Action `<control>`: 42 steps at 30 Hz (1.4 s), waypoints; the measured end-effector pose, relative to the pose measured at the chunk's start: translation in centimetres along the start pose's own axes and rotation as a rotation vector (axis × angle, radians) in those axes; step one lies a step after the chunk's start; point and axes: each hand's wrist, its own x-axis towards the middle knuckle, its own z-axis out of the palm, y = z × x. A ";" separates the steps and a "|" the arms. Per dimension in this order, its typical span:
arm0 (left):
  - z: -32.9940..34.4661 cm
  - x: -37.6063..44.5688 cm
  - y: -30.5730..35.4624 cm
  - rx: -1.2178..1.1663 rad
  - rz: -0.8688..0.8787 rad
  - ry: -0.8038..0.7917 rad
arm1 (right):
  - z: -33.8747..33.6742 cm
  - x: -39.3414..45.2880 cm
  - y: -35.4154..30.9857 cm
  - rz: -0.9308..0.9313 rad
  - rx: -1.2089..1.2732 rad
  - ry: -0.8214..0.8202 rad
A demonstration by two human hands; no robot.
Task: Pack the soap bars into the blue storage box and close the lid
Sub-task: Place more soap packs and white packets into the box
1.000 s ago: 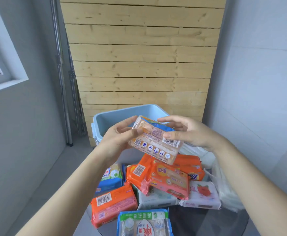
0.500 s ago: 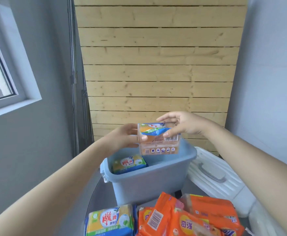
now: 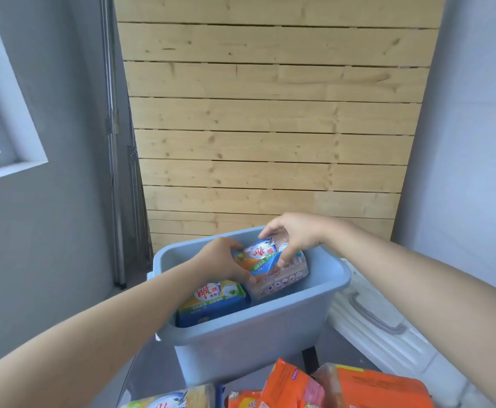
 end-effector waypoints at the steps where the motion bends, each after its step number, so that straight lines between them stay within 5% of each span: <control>1: 0.3 0.0 0.1 0.049 -0.007 0.005 | 0.5 0.2 0.3 -0.001 -0.010 -0.006; 12: 2.6 1.8 -0.4 0.220 0.086 0.005 | 4.4 2.2 1.6 0.107 -0.304 0.050; 17: 3.2 1.2 0.2 0.432 0.227 -0.215 | 4.7 1.8 1.1 0.194 -0.309 -0.027; 24: 2.6 0.7 0.6 0.516 0.116 -0.326 | 4.3 1.3 1.0 0.217 -0.234 -0.131; 33: 2.4 0.4 0.8 0.287 0.048 -0.271 | 4.1 0.7 1.0 0.215 -0.083 -0.115; 42: 0.9 -4.9 4.2 -0.017 0.058 -0.270 | 3.6 -5.9 0.3 0.133 0.089 0.153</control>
